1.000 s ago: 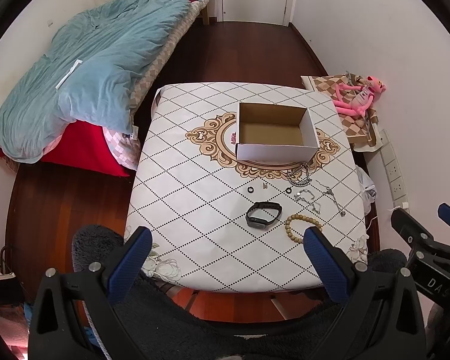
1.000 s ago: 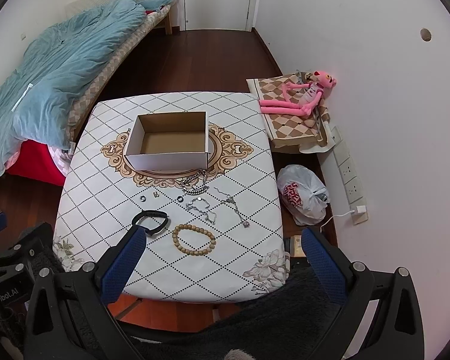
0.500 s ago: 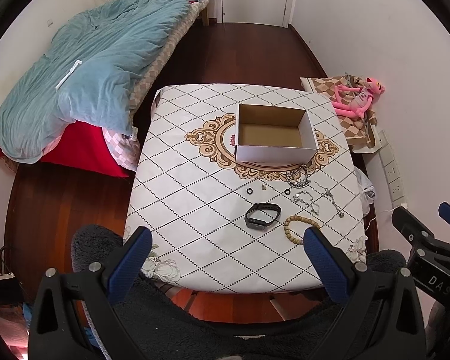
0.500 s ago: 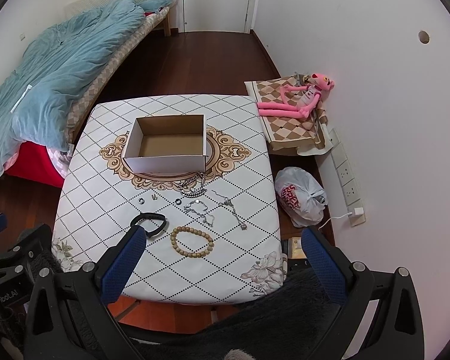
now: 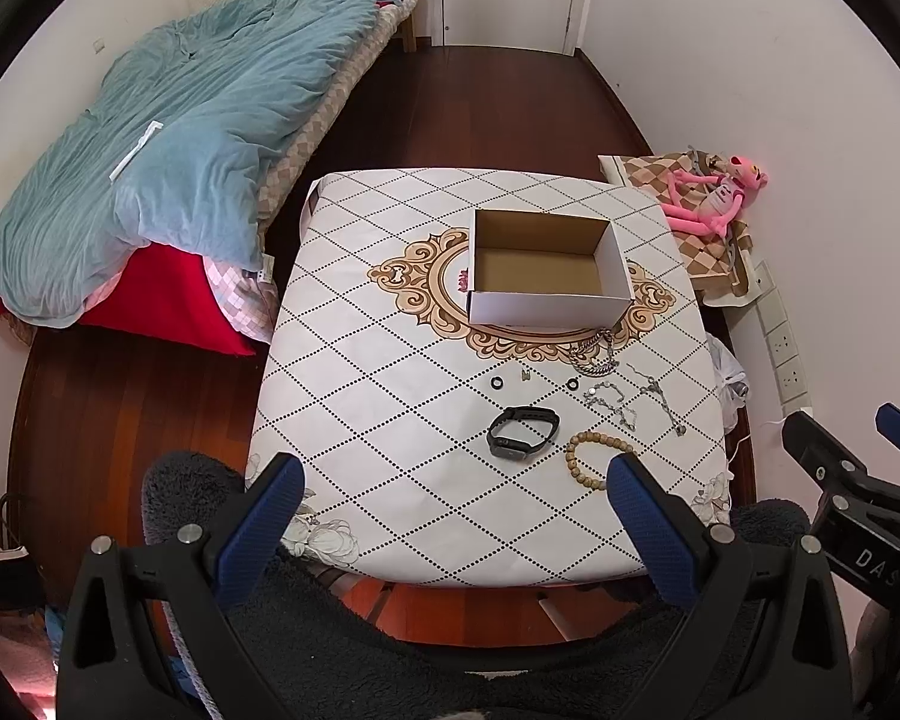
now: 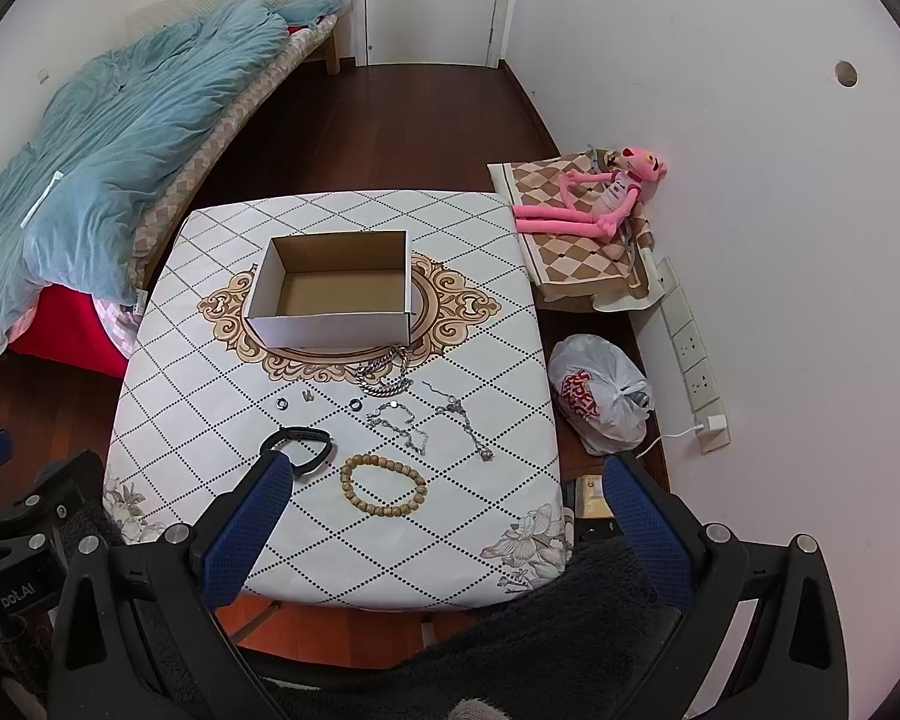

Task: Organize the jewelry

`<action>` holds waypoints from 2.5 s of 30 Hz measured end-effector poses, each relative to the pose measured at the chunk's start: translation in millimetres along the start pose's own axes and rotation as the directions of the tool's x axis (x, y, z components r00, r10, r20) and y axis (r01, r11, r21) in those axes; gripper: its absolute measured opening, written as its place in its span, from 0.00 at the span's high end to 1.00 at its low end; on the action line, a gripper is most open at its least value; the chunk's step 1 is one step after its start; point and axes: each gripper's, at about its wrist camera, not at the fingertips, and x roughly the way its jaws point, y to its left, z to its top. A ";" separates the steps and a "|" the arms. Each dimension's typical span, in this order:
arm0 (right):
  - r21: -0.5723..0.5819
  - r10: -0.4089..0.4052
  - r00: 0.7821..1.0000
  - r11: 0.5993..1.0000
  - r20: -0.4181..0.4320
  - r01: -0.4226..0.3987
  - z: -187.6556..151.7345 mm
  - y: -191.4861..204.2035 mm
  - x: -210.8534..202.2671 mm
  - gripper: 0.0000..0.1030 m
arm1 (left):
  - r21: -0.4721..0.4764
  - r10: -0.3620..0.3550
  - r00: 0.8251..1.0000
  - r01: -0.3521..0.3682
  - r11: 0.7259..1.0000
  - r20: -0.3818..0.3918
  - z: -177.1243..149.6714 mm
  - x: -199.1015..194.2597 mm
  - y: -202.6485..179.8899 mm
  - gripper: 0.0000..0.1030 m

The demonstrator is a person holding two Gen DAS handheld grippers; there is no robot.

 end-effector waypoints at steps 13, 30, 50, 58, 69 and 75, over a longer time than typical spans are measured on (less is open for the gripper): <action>0.017 -0.007 1.000 1.000 -0.002 0.008 2.3 -3.1 9.5 0.00 | 0.013 0.029 0.999 -0.029 0.999 0.018 9.3 11.1 -2.3 0.00; 0.048 -0.083 0.964 0.994 -0.251 0.098 -35.7 -9.1 182.0 0.00 | 0.110 0.075 0.979 -0.055 0.992 -0.189 3.0 183.5 -13.3 0.00; 0.128 0.016 0.937 0.991 -0.350 0.030 -63.8 0.6 269.8 0.04 | 0.036 -0.061 0.963 0.073 0.997 -0.261 -7.1 240.4 -7.6 0.04; 0.185 0.074 0.929 0.983 -0.364 -0.006 -67.4 -7.5 285.7 0.20 | 0.027 -0.100 0.950 0.113 0.993 -0.297 -6.6 259.4 -9.7 0.50; 0.146 0.063 0.943 0.989 -0.325 -0.016 -70.7 4.1 273.2 0.46 | 0.062 -0.096 0.949 0.120 0.991 -0.301 -9.6 260.7 -17.5 0.91; 0.114 0.062 0.951 0.993 -0.302 -0.029 -71.2 19.9 264.1 0.75 | 0.071 -0.086 0.952 0.111 0.991 -0.293 -17.4 259.0 -27.3 0.94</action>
